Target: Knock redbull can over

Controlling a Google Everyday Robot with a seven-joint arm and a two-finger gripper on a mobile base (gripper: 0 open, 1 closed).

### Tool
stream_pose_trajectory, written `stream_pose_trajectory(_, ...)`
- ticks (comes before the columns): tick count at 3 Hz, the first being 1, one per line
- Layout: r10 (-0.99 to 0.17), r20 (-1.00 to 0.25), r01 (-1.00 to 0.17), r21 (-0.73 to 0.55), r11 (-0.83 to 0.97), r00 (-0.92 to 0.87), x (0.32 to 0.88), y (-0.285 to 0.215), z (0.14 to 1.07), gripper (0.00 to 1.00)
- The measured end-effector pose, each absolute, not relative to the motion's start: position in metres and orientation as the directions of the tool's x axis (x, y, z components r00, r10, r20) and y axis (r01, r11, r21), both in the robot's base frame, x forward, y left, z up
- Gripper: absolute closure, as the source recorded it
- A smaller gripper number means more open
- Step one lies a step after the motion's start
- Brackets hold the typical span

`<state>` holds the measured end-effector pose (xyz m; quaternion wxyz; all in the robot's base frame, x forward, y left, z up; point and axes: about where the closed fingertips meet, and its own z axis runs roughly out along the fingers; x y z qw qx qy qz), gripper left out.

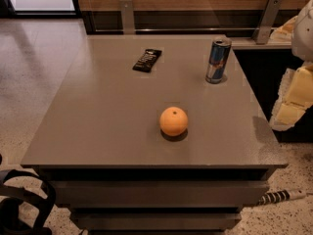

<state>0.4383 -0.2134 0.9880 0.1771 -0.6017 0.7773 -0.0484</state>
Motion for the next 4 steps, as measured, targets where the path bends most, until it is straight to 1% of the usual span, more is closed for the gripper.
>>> stream_pose_trajectory(1,-0.953,-0.217,-0.918,-0.289,0.271,-0.213,0.438,-0.213,0.988,0.00)
stream_pose_trajectory(2,-0.942,-0.245,-0.904,-0.307,0.298,-0.228,0.448,-0.217,0.989,0.00)
stream_pose_trajectory(3,-0.903,-0.344,-0.868,-0.326,0.374,-0.259,0.471,-0.232,0.979,0.00)
stream_pose_trajectory(4,-0.791,-0.526,-0.805,-0.297,0.513,-0.311,0.514,-0.265,0.948,0.00)
